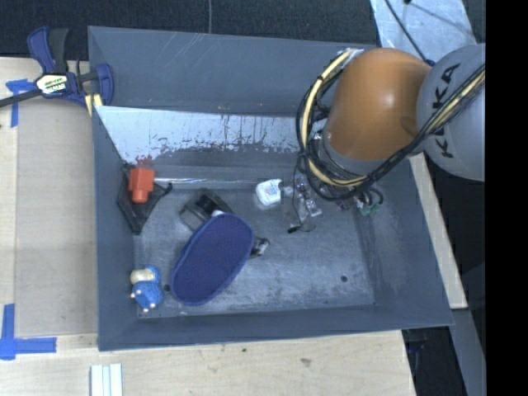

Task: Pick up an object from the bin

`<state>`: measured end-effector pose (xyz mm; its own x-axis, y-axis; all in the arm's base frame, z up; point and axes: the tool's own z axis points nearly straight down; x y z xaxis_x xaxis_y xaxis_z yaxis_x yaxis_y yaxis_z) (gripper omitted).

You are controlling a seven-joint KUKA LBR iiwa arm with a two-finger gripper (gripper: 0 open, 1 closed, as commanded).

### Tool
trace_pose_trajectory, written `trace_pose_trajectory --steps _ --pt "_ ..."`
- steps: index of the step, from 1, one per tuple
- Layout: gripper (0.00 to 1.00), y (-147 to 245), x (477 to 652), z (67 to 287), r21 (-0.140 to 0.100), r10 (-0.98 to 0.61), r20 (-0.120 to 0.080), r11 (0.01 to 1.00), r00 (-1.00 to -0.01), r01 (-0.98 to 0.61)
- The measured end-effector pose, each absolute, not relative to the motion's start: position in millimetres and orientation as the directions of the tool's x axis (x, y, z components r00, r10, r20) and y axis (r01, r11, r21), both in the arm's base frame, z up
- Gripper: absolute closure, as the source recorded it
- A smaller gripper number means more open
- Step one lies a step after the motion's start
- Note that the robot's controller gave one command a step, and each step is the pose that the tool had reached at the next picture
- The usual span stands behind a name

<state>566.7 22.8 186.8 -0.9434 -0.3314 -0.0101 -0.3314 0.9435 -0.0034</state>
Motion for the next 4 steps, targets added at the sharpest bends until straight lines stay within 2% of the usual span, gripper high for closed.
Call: trace_pose_trajectory --steps 1,2,3,4 --pt "1.0 42.8 617.8 102.5 0.001 -0.399 -0.001 0.917 -0.917 -0.399" --pt "1.0 36.7 546.7 134.3 -0.002 -0.645 -0.002 0.764 -0.764 -0.645" --pt "1.0 35.1 574.5 114.1 -0.002 -0.658 -0.005 0.753 -0.753 -0.658" --pt "1.0 33.9 576.4 196.5 -0.008 -0.663 -0.01 0.748 -0.748 -0.663"
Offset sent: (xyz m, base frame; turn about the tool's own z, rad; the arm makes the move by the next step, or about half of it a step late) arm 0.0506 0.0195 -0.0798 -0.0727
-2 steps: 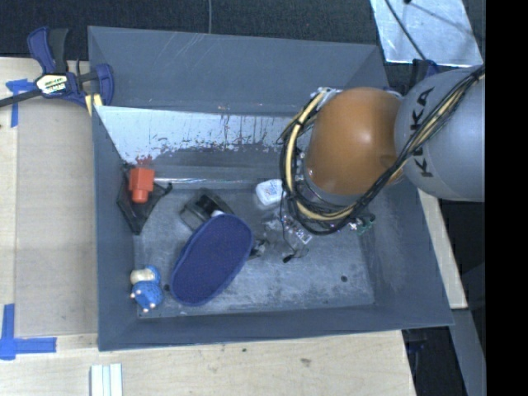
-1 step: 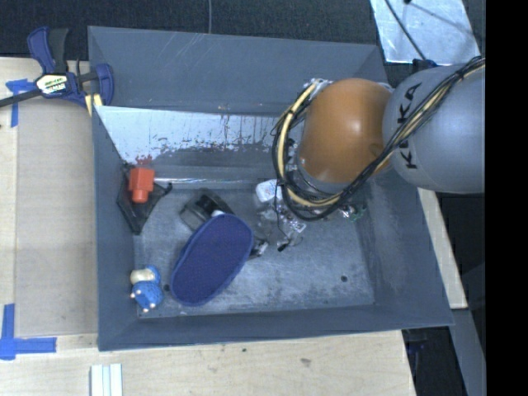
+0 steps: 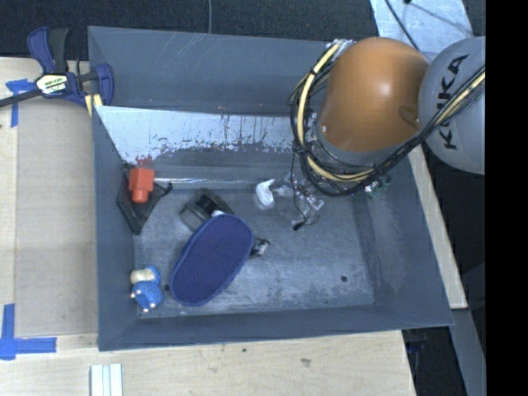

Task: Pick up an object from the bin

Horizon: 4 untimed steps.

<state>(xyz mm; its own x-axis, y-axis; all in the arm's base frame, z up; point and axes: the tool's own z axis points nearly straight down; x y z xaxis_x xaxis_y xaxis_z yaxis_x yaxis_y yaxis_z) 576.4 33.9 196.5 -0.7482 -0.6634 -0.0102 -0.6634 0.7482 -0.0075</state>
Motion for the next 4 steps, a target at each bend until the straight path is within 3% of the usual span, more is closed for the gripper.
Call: trace_pose_trajectory --steps 1,2,3,4 --pt "1.0 41.1 595.0 107.9 0.004 -0.677 0.002 0.736 -0.736 -0.677" --pt "1.0 19.6 548.5 259.3 -0.007 -0.642 -0.009 0.767 -0.767 -0.642" --pt "1.0 28.2 601.2 176.6 0.002 -0.652 -0.001 0.758 -0.758 -0.652" --pt "1.0 41.1 608.6 100.2 0.004 -0.604 0.002 0.797 -0.797 -0.604"
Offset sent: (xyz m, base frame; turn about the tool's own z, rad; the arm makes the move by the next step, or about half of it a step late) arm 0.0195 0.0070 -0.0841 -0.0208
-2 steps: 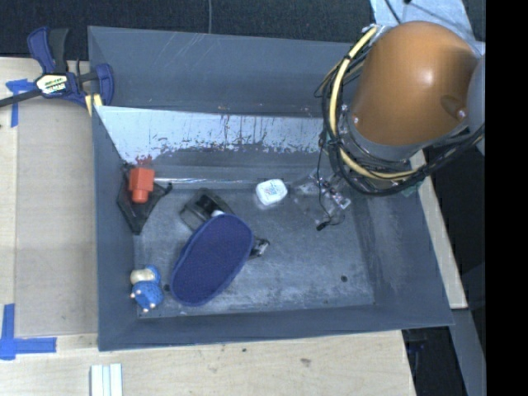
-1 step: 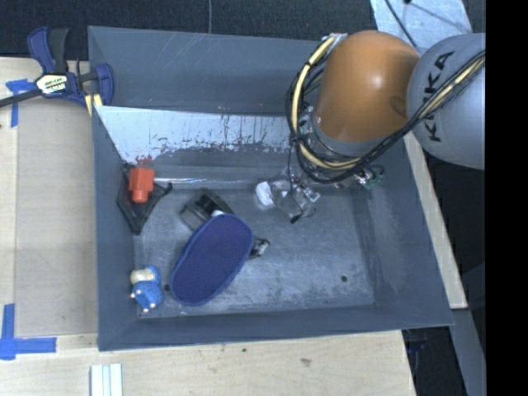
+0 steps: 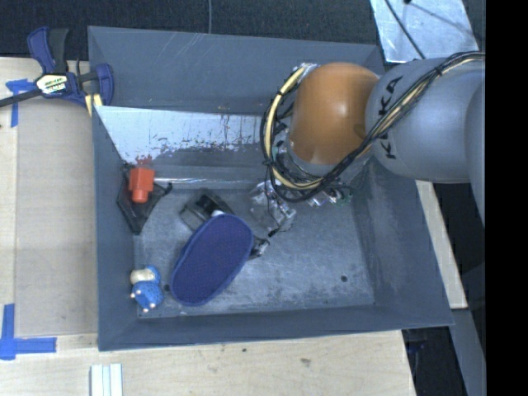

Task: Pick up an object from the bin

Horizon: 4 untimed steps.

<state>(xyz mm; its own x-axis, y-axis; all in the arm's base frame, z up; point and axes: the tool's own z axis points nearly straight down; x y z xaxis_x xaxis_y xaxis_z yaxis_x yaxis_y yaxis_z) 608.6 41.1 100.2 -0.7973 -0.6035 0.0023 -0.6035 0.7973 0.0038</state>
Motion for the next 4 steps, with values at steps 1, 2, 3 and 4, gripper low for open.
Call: trace_pose_trajectory --steps 1,2,3,4 --pt "1.0 18.2 601.8 201.6 -0.006 -0.587 -0.009 0.809 -0.809 -0.587" --pt "1.0 42.3 614.5 115.5 0.004 -0.628 0.002 0.778 -0.778 -0.628" --pt "1.0 34.4 599.3 168.7 -0.005 -0.789 -0.006 0.614 -0.614 -0.789" --pt "1.0 24.1 552.1 67.4 0.002 -0.679 0.001 0.734 -0.734 -0.679"
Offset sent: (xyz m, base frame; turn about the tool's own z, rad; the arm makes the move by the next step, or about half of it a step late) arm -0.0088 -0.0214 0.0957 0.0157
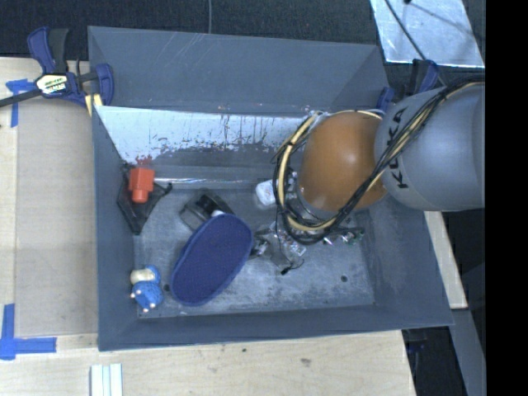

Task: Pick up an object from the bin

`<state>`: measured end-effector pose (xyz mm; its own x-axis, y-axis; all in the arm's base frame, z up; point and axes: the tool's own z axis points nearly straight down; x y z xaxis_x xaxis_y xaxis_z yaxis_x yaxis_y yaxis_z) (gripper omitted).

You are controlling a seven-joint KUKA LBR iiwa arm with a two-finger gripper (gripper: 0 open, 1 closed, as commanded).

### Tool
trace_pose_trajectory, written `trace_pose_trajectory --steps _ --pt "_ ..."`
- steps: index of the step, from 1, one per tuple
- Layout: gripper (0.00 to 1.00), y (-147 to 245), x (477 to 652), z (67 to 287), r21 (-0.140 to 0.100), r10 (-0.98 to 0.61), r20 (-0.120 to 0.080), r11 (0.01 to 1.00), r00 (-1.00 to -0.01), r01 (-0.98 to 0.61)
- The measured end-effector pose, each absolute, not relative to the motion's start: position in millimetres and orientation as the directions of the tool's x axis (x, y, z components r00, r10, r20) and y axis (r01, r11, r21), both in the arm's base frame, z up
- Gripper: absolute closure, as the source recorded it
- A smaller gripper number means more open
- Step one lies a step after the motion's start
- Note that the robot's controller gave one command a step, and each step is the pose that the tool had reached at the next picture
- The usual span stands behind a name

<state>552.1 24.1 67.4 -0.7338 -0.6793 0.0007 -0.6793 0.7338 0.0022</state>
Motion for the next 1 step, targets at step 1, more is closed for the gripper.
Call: trace_pose_trajectory --steps 1 --pt "1.0 40.6 529.9 233.3 -0.006 -0.685 -0.009 0.729 -0.729 -0.685"
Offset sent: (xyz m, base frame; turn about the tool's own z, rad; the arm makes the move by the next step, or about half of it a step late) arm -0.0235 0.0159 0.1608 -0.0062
